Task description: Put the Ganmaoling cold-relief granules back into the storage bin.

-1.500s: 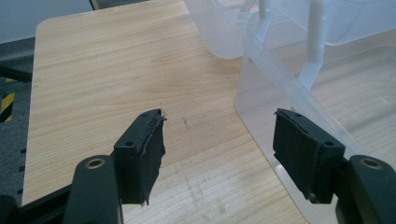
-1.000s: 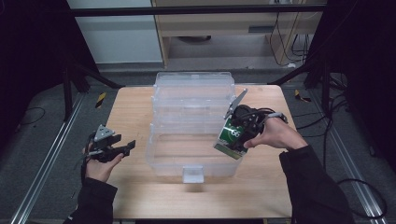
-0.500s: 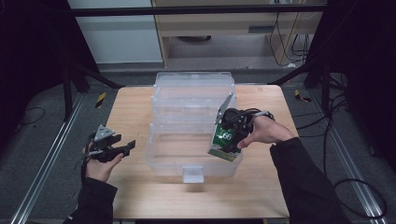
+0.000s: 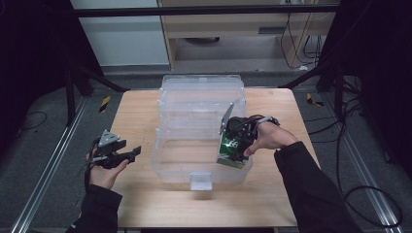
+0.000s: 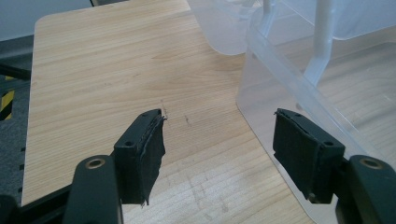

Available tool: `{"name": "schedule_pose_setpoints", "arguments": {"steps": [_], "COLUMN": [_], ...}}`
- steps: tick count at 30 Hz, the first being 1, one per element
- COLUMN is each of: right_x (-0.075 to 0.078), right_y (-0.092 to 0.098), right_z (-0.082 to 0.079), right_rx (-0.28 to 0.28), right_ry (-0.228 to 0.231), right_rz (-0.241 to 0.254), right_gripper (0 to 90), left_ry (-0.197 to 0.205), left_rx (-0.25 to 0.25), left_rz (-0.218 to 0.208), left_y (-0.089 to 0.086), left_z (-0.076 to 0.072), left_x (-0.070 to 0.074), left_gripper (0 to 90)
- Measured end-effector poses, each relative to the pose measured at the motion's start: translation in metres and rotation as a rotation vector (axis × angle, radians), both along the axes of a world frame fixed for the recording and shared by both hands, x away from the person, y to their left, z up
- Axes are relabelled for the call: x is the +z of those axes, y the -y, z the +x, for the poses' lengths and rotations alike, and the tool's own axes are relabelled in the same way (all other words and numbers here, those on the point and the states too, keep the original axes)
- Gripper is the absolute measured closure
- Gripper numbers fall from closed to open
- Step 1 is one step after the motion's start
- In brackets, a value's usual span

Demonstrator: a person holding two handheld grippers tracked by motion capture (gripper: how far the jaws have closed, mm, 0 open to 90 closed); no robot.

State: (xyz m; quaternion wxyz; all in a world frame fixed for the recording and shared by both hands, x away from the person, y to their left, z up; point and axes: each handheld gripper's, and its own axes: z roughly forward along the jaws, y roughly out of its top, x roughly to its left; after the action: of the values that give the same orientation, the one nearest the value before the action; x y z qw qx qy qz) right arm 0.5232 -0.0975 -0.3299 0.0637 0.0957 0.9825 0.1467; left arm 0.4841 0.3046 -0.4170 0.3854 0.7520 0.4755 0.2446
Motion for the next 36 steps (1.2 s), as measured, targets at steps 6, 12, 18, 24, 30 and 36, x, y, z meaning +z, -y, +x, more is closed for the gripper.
{"name": "schedule_pose_setpoints", "arguments": {"steps": [6,12,18,24,30,36], "right_x": [-0.008,-0.019,-0.026,-0.032,-0.038,-0.044], "right_y": [-0.004,-0.002,-0.002,-0.004,-0.007,-0.008], "right_z": [0.002,0.005,0.006,0.008,0.010,0.011], "right_rx": [0.014,0.008,0.030,0.050,0.069,0.109], "right_ry": [0.013,0.005,0.005,-0.008,-0.027,-0.027], "right_rz": [-0.038,-0.053,-0.055,-0.077,-0.103,-0.106], "right_gripper": [17.2,17.2,17.2,17.3,17.3,17.4], "left_ry": [0.000,-0.003,-0.003,-0.005,-0.009,-0.012], "left_rx": [0.001,-0.001,-0.001,-0.003,-0.005,-0.005], "left_rz": [-0.004,0.001,0.002,0.003,0.006,0.009], "left_y": [0.000,0.000,0.001,0.001,0.002,0.002], "left_z": [0.000,0.000,0.000,0.001,0.001,0.002], "left_x": [0.000,0.000,-0.001,-0.001,-0.002,-0.003], "left_gripper": [33.1,33.1,33.2,33.1,33.1,33.1]}}
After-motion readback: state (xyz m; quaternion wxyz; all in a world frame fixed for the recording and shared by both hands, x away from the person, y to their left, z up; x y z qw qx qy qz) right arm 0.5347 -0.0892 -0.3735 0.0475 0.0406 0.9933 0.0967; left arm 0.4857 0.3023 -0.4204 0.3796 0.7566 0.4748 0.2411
